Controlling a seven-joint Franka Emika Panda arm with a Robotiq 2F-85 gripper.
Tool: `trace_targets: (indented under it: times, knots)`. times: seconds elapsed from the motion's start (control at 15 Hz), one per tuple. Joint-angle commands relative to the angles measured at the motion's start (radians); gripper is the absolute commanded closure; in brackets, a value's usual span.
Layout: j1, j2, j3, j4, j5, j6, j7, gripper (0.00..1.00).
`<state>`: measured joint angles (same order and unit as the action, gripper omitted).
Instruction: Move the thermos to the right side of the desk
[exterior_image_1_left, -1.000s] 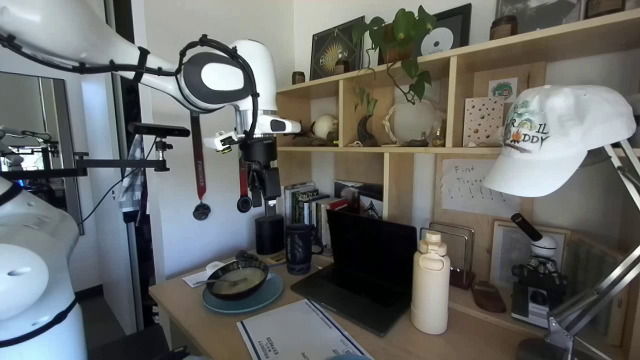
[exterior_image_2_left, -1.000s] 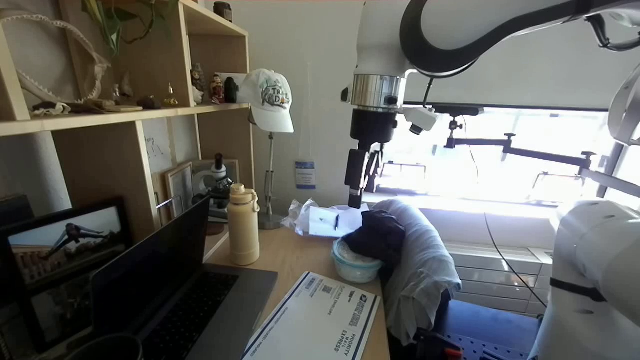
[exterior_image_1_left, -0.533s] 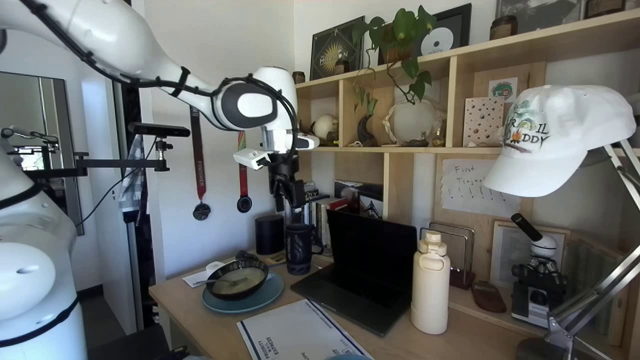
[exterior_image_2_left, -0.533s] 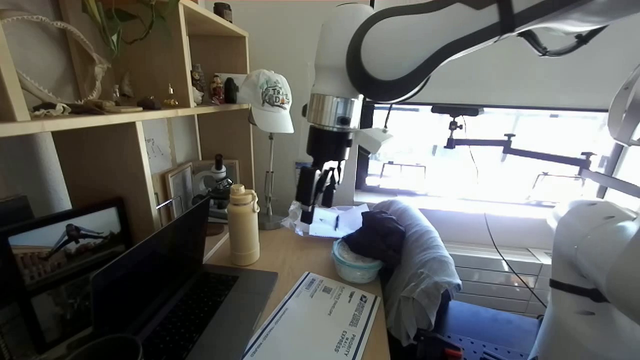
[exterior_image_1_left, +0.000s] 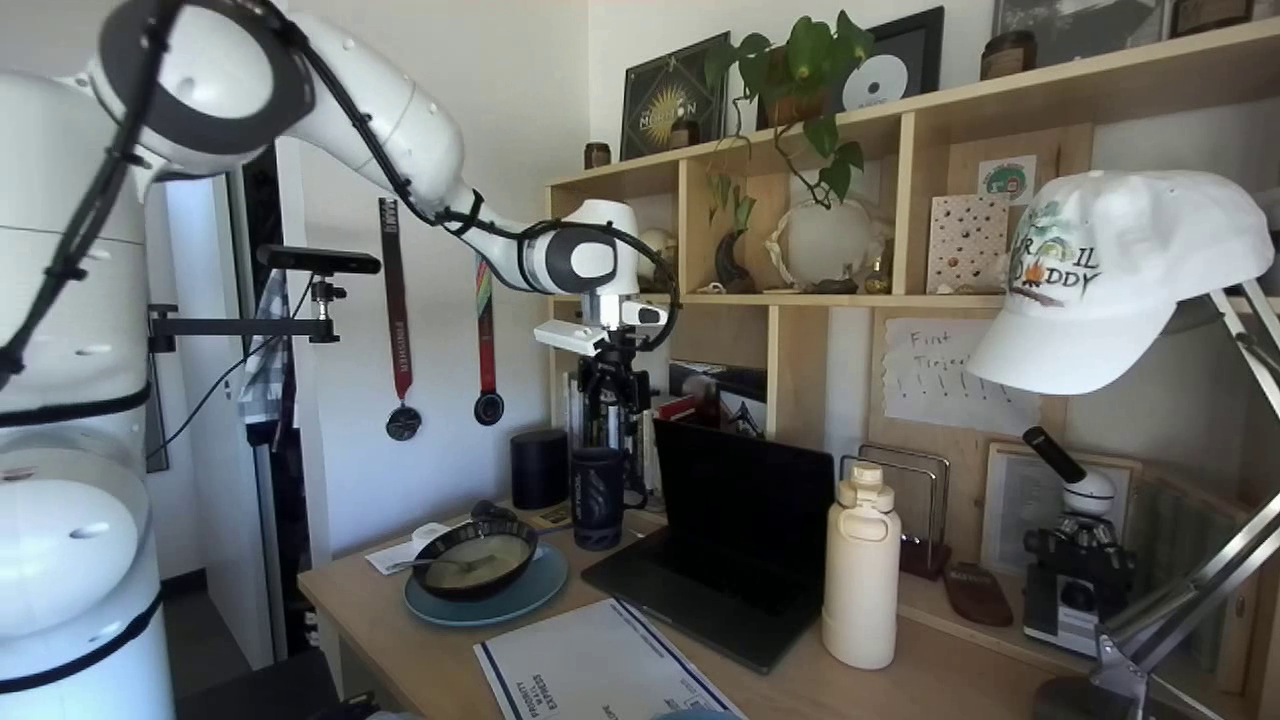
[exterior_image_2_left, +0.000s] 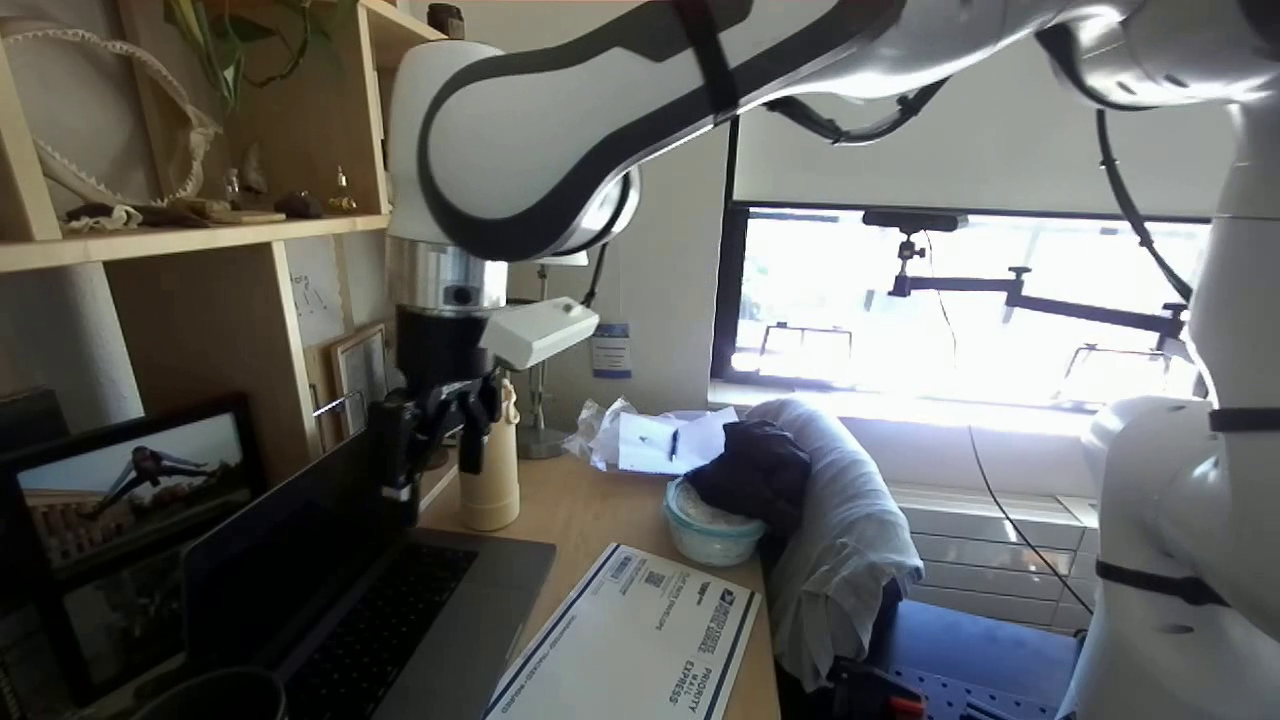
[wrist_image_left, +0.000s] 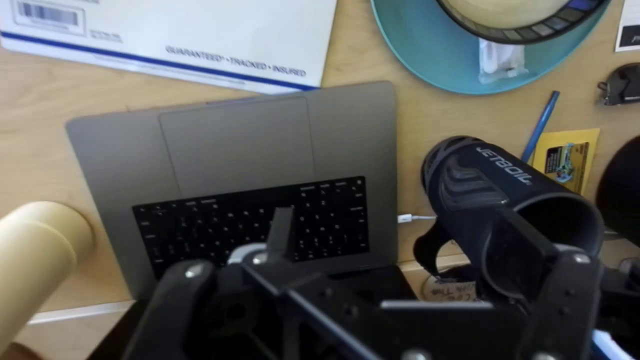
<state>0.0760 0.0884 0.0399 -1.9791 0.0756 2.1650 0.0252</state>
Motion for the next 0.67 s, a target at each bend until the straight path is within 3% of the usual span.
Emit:
trace_targets:
  times: [0.0,0.33,0.6]
  knots:
    - [0.029,0.193,0.04,0.228,-0.016,-0.071,0.01,0.0]
    - [0.072,0.376,0.063,0.408,-0.035,-0.097,0.002,0.0]
    - [0.09,0.474,0.062,0.473,-0.039,-0.097,-0.006,0.0]
